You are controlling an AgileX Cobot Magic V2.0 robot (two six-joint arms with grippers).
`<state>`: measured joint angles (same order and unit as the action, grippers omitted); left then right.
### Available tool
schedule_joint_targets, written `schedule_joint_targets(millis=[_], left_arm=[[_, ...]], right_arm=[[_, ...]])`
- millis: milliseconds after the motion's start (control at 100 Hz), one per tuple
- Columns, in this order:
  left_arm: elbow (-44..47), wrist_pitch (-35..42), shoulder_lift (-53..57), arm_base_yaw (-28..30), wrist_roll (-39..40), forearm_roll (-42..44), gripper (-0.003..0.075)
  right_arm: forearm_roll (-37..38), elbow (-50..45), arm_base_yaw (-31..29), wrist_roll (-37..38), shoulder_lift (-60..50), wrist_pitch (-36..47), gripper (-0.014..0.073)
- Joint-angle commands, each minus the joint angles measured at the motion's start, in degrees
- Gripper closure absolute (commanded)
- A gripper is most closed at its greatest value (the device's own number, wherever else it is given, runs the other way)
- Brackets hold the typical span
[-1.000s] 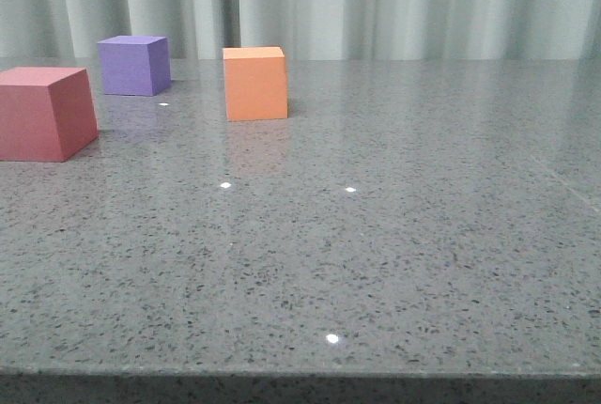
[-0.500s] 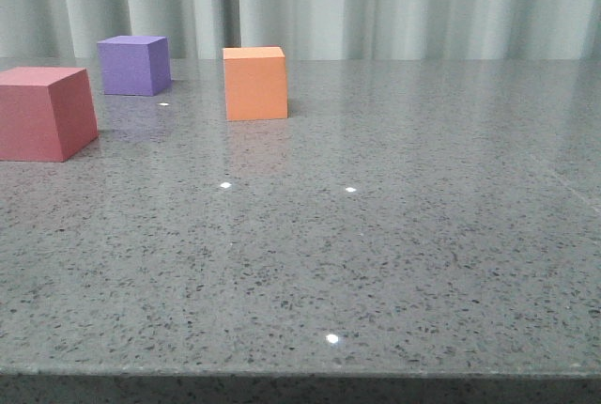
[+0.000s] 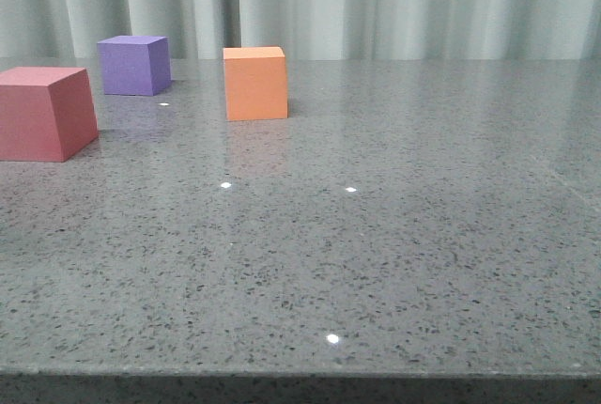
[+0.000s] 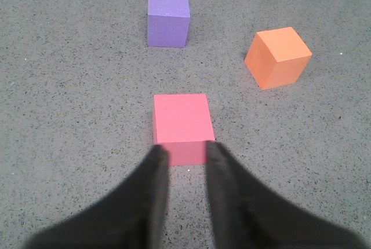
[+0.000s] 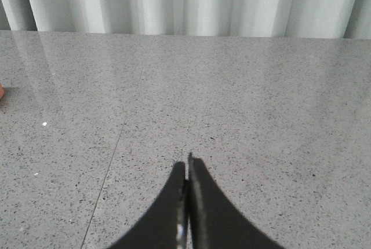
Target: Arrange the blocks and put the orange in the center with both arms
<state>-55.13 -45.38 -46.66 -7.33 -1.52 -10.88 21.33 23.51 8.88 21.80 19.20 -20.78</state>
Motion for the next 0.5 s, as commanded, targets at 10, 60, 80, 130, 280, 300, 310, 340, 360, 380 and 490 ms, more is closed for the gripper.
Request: schedule_joint_targets(millis=[10, 60, 80, 130, 280, 300, 310, 340, 360, 380, 490], left_arm=[[-1.93, 3.72, -0.01, 0.19, -0.05, -1.28, 0.0294], [-1.83, 3.98, -0.01, 0.19, -0.05, -1.28, 0.0155], [-1.83, 4.01, -0.01, 0.19, -0.05, -1.18, 0.0125], [-1.83, 4.12, -0.01, 0.19, -0.05, -1.18, 0.0032], [-1.83, 4.67, -0.01, 0.19, -0.05, -1.18, 0.0055], [-1.83, 4.98, -0.01, 0.19, -0.05, -1.18, 0.0064], [-1.83, 5.11, -0.01, 0.19, -0.05, -1.18, 0.0066], [-1.83, 5.62, -0.01, 0.19, -0.05, -1.18, 0.0079], [-1.83, 5.97, -0.01, 0.19, -0.05, -1.18, 0.0084], [-1.83, 6.15, -0.01, 0.19, -0.05, -1.18, 0.0091], [-1.83, 7.06, -0.01, 0.19, -0.05, -1.77, 0.0124]], right_arm=[[0.55, 1.47, -0.34, 0.02, 0.7, 3.91, 0.0662], [0.55, 1.47, -0.34, 0.02, 0.7, 3.91, 0.0662], [0.55, 1.47, -0.34, 0.02, 0.7, 3.91, 0.0662], [0.55, 1.47, -0.34, 0.02, 0.7, 3.91, 0.0662], [0.55, 1.47, -0.34, 0.02, 0.7, 3.91, 0.0662], [0.55, 1.47, -0.34, 0.02, 0.7, 3.91, 0.0662], [0.55, 1.47, -0.34, 0.02, 0.7, 3.91, 0.0662], [0.55, 1.47, -0.34, 0.02, 0.7, 3.91, 0.0662], [0.55, 1.47, -0.34, 0.02, 0.7, 3.91, 0.0662], [0.55, 1.47, -0.34, 0.02, 0.7, 3.91, 0.0662], [0.55, 1.47, -0.34, 0.02, 0.7, 3.91, 0.0662]])
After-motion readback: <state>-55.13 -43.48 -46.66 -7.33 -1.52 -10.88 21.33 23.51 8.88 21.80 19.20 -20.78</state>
